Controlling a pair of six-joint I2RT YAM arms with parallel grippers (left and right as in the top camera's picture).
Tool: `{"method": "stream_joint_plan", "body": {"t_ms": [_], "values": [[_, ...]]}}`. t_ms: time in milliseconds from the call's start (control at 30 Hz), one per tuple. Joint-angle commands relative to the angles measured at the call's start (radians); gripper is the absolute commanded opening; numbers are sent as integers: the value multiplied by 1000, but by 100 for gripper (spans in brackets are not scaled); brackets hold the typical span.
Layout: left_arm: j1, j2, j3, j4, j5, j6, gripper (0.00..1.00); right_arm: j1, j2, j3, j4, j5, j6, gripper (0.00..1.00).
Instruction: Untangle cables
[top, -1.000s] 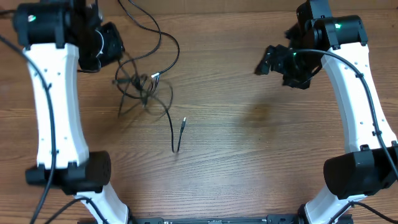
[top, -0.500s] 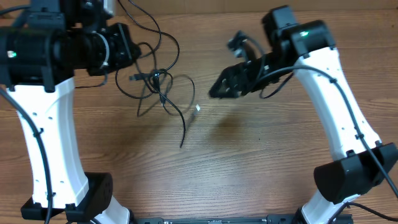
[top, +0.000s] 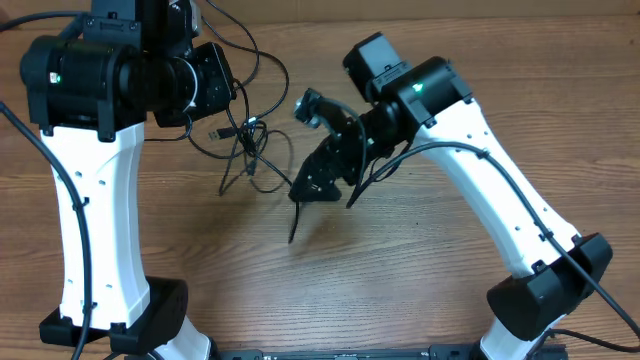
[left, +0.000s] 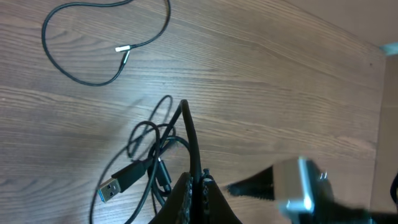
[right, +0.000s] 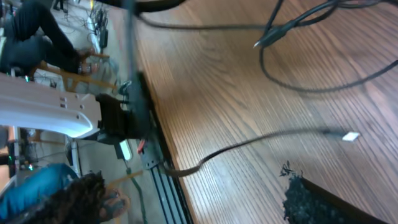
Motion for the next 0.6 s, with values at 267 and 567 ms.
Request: {"method": "stream_joint_plan", "body": {"t_ms": [267,567], "values": [[1,13,-5,2,50,-44,6,64,-3,-2,67,2,-11,63],[0,13,-5,2,68,-43,6,64,-3,-2,156,3,69,51]]}}
